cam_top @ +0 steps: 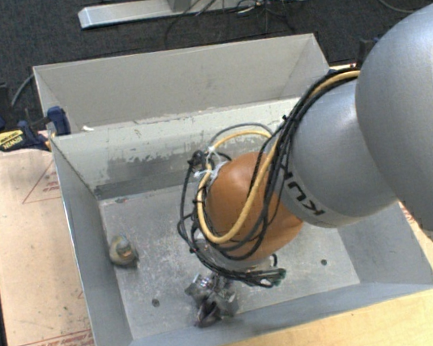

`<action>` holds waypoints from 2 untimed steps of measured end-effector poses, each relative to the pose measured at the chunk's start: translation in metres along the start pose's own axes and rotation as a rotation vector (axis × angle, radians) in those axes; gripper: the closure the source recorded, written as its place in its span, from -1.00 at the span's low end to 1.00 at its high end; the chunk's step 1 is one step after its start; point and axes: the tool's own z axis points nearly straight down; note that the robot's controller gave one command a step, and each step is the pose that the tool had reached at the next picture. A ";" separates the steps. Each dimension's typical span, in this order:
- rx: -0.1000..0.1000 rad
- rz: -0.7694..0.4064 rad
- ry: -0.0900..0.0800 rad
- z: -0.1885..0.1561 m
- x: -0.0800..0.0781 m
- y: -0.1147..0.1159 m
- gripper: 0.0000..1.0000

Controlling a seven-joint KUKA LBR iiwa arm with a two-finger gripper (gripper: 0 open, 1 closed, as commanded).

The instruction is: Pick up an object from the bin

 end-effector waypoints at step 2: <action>-0.002 -0.033 -0.002 -0.006 0.021 -0.020 1.00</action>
Offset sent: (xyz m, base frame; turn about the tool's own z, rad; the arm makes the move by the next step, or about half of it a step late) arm -0.0009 -0.0299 0.0065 -0.0324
